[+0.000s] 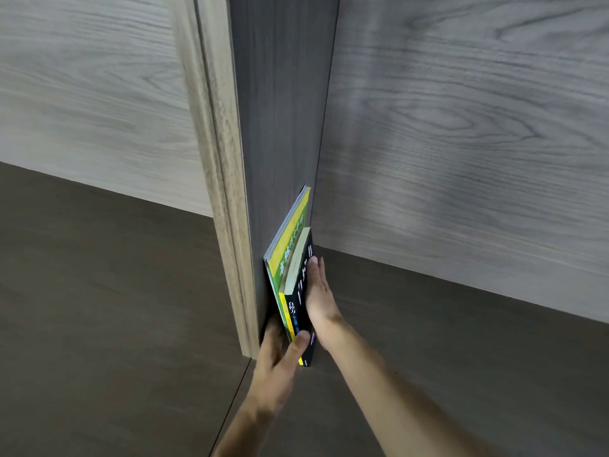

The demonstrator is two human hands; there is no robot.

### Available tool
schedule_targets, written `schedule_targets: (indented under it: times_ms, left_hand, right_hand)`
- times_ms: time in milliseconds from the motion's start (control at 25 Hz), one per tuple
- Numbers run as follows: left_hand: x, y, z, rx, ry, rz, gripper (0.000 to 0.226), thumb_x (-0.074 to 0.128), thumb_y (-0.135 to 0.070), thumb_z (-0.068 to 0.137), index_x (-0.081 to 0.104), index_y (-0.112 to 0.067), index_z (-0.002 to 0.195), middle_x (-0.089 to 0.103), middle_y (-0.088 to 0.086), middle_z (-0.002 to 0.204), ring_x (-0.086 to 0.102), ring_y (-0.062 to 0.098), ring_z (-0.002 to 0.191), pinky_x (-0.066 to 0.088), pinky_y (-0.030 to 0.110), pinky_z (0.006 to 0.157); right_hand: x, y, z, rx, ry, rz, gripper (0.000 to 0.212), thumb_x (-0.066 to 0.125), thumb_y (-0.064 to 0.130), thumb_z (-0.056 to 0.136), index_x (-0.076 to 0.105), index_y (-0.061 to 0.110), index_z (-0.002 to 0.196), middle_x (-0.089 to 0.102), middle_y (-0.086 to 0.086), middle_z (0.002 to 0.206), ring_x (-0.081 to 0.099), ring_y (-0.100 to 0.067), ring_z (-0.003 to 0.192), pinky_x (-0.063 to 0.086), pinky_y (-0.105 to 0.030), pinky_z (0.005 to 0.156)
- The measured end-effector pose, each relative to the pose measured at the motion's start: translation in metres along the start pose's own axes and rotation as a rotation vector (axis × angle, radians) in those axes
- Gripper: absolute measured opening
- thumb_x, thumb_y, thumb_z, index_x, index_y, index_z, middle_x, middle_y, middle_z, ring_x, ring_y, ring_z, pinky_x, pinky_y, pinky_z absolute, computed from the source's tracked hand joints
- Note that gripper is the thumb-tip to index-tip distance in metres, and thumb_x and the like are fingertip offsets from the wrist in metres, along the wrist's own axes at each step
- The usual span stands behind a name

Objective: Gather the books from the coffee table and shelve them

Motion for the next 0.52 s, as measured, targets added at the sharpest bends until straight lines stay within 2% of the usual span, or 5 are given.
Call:
schedule_targets:
  times_ms: [120, 280, 360, 400, 520]
  left_hand:
    - [-0.004, -0.010, -0.016, -0.016, -0.087, 0.015, 0.083, 0.068, -0.065, 0.079, 0.044, -0.023, 0.148, 0.052, -0.007, 0.150, 0.044, 0.009, 0.142, 0.031, 0.043, 0.120]
    - [0.005, -0.052, -0.046, 0.093, -0.228, 0.043, 0.057, 0.056, -0.039, 0.097, 0.046, -0.014, 0.147, 0.049, -0.004, 0.151, 0.046, 0.005, 0.137, 0.036, 0.021, 0.115]
    - [0.016, -0.071, -0.068, 0.118, -0.319, -0.072, 0.061, 0.052, -0.041, 0.096, 0.043, -0.009, 0.147, 0.047, 0.005, 0.153, 0.046, 0.014, 0.138, 0.033, 0.030, 0.117]
    - [0.023, -0.083, -0.076, 0.145, -0.356, -0.112, 0.067, 0.049, -0.044, 0.093, 0.042, -0.006, 0.147, 0.047, 0.009, 0.152, 0.047, 0.017, 0.139, 0.031, 0.035, 0.119]
    - [0.044, -0.108, -0.103, 0.208, -0.425, -0.144, 0.069, 0.041, -0.047, 0.091, 0.043, -0.006, 0.147, 0.051, 0.006, 0.149, 0.048, 0.019, 0.138, 0.031, 0.039, 0.119]
  right_hand:
    - [-0.005, 0.004, -0.011, 0.038, 0.067, 0.011, 0.075, 0.028, 0.063, 0.100, 0.000, 0.032, 0.162, 0.006, 0.006, 0.173, 0.007, -0.020, 0.160, 0.007, -0.046, 0.129]
    - [-0.019, 0.013, -0.035, 0.024, 0.180, 0.063, 0.087, 0.037, 0.074, 0.091, 0.011, 0.032, 0.163, 0.016, 0.008, 0.172, 0.014, -0.017, 0.159, 0.009, -0.046, 0.129]
    - [-0.029, 0.017, -0.050, 0.011, 0.269, 0.083, 0.105, 0.042, 0.089, 0.073, 0.022, 0.035, 0.160, 0.025, 0.010, 0.170, 0.021, -0.014, 0.157, 0.013, -0.046, 0.129]
    - [-0.036, 0.023, -0.056, -0.008, 0.312, 0.089, 0.104, 0.043, 0.090, 0.071, 0.027, 0.036, 0.159, 0.031, 0.011, 0.167, 0.025, -0.014, 0.155, 0.015, -0.045, 0.129]
    - [-0.062, 0.039, -0.084, -0.081, 0.345, 0.122, 0.067, 0.035, 0.061, 0.100, 0.029, 0.029, 0.158, 0.037, 0.008, 0.163, 0.031, -0.013, 0.152, 0.019, -0.042, 0.128]
Point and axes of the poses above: each hand's wrist, its own z-axis towards the middle knuckle, its own x-axis out of the palm, y = z × x, the point moved 7 cm from there along z, towards the middle knuckle
